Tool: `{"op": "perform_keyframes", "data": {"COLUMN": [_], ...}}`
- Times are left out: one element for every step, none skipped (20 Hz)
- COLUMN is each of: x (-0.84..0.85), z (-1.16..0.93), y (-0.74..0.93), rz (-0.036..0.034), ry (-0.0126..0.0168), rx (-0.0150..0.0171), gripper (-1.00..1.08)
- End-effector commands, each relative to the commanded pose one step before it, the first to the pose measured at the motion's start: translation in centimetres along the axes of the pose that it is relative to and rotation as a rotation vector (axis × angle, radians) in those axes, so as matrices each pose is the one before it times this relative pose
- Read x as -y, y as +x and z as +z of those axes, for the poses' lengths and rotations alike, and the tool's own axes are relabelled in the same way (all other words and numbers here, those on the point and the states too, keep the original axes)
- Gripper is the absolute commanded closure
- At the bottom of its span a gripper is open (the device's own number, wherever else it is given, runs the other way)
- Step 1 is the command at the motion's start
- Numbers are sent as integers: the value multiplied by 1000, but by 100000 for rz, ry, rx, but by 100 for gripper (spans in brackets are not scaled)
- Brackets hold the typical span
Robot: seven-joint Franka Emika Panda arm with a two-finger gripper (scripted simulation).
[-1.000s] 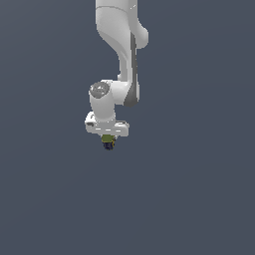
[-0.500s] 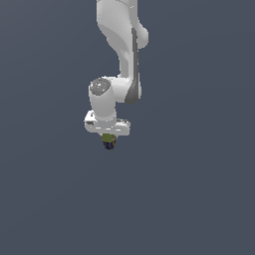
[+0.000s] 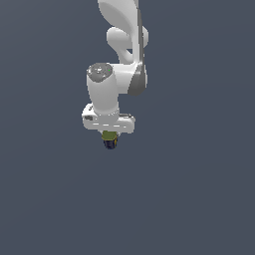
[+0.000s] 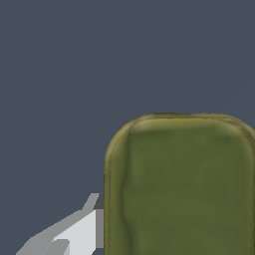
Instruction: Pick up the object and move it to a goal position.
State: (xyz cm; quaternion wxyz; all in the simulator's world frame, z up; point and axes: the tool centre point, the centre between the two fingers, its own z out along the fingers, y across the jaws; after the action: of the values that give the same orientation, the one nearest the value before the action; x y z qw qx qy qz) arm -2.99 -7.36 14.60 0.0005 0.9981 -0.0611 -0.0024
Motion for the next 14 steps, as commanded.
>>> {"op": "perform_keyframes", "data": {"x": [659, 271, 271, 270, 269, 268, 263, 253, 244, 236, 228, 221, 214, 207], "z": [-2436, -910, -908, -904, -900, -896, -876, -843, -812, -784, -757, -732, -708, -685], "y": [1134, 440, 441, 441, 442, 442, 434, 420, 407, 395, 383, 373, 362, 353], "rz": [8, 0, 0, 0, 0, 0, 0, 0, 0, 0, 0, 0, 0, 0], "ry": [-18, 0, 0, 0, 0, 0, 0, 0, 0, 0, 0, 0, 0, 0], "rx": [-420, 0, 0, 0, 0, 0, 0, 0, 0, 0, 0, 0, 0, 0], "gripper": [108, 108, 108, 108, 108, 108, 108, 108, 108, 108, 108, 108, 108, 108]}}
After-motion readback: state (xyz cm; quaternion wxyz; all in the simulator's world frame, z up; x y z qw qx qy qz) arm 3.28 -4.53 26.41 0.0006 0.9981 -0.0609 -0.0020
